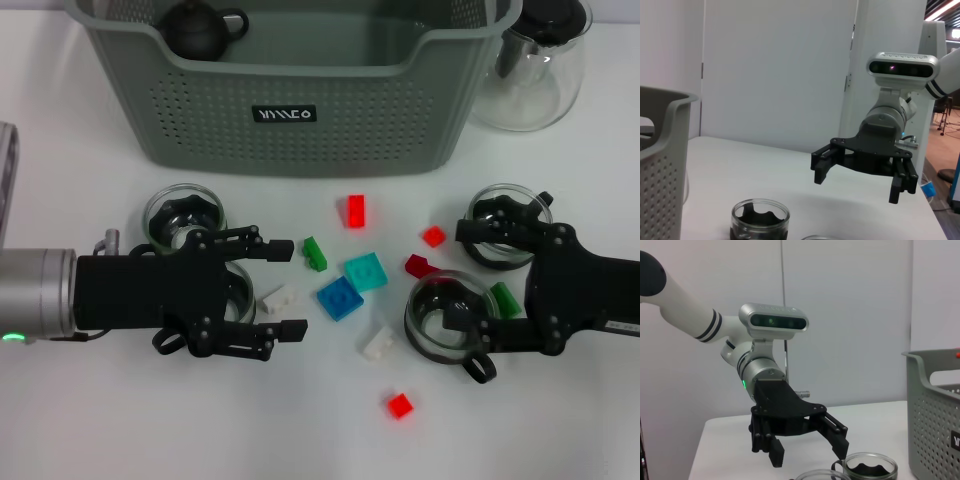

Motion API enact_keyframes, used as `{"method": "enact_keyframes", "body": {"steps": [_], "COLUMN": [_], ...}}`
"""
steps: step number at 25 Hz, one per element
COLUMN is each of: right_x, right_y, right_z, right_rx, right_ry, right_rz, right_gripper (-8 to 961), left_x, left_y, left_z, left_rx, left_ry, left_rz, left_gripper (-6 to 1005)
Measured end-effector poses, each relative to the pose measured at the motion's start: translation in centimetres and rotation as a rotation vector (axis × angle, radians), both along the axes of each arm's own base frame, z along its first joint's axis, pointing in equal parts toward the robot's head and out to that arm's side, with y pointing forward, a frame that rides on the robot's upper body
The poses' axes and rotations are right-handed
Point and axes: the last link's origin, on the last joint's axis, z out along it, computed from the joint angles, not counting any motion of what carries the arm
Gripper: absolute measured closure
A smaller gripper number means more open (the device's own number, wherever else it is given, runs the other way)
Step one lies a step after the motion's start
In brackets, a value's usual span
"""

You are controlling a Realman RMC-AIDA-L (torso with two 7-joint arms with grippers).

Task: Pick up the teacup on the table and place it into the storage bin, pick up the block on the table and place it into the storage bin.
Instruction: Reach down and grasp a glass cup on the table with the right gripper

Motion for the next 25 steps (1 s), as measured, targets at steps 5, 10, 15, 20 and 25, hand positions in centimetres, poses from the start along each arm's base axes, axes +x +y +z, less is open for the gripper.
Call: {"method": "enact_keyframes", "body": {"steps": [5, 10, 15, 20, 25], "right_x": [-0.2, -0.1, -0.1, 0.0, 0.8], "right_y": [0.3, 0.2, 0.1, 0.0, 0.4], "right_z": [-0.2, -0.2, 0.3, 2.5, 5.3], "right_rx": [-0.005, -0.005, 0.015, 0.067, 0.000], "right_ry": [-0.007, -0.006, 0.019, 0.129, 0.002], "right_rz": [0.009, 0.004, -0.006, -0.058, -0.152], "right_gripper": [11, 11, 12, 12, 21], "left_x": [-0.1, 0.0, -0.1, -1.4, -2.9], "left_y": [-0.2, -0.2, -0.1, -0.4, -1.2], "left_z": [0.0, 0.1, 1.0, 3.6, 5.2], "left_rx": [-0.003, -0.007, 0.018, 0.116, 0.189], "left_ry": [0.002, -0.002, -0.020, -0.078, -0.088], "left_rz": [0.002, -0.004, -0.002, 0.063, 0.118], "left_gripper": [140, 140, 140, 140, 140]}}
